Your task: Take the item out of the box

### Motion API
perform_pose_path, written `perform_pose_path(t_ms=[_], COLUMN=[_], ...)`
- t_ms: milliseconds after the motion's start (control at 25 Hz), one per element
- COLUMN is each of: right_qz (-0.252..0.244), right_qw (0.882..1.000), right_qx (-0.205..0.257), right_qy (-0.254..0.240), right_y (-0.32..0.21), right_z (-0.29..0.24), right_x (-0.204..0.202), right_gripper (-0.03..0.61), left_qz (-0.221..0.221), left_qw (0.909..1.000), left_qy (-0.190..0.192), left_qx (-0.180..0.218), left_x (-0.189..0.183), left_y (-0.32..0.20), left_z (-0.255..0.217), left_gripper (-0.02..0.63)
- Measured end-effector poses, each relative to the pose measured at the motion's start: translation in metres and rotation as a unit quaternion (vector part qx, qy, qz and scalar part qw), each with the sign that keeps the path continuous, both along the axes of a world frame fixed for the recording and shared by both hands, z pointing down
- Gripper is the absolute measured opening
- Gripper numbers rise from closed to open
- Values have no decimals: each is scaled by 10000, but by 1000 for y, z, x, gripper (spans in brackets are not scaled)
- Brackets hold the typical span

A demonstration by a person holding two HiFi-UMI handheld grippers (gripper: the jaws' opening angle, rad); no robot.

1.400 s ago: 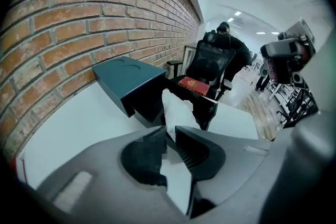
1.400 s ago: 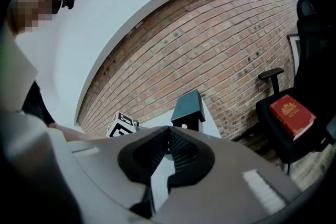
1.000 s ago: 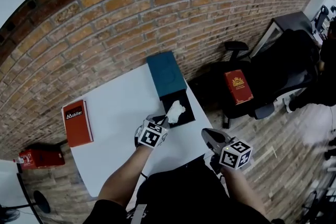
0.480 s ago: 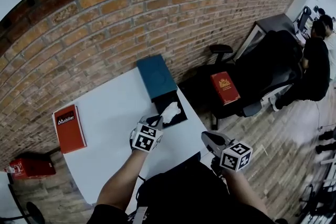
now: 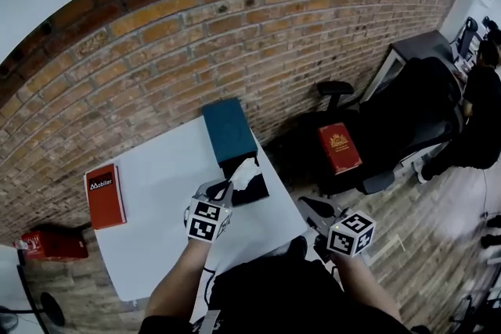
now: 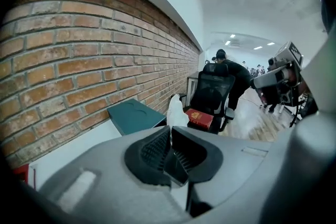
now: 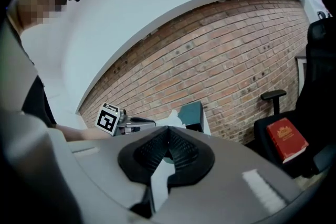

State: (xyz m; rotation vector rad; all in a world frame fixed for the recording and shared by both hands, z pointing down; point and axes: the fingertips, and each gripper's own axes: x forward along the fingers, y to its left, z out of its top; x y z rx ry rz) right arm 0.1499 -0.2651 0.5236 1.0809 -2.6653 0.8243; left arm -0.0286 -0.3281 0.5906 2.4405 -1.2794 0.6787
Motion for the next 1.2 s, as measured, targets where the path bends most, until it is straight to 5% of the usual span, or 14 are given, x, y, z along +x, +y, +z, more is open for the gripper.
perform_pose_path(t_ms=[240, 720, 1200], right_qz=[-847, -2188, -1669], right_qw=[9939, 9698, 9678], right_qx=[589, 1074, 1669], right_qy=[378, -126, -875], right_y=[-18, -42, -68], right_z=[-11, -46, -133], right_x=[29, 33, 26], right_gripper=[0, 0, 0], left_qz=[-693, -1415, -1415], left_qw=[9974, 9859, 9717], left_qy=[88, 438, 557], left_qx=[197, 784, 1809], left_x=[17, 43, 5], left_y=[-8, -5, 2], left_z=[-32, -115, -210], left_gripper=[12, 12, 12])
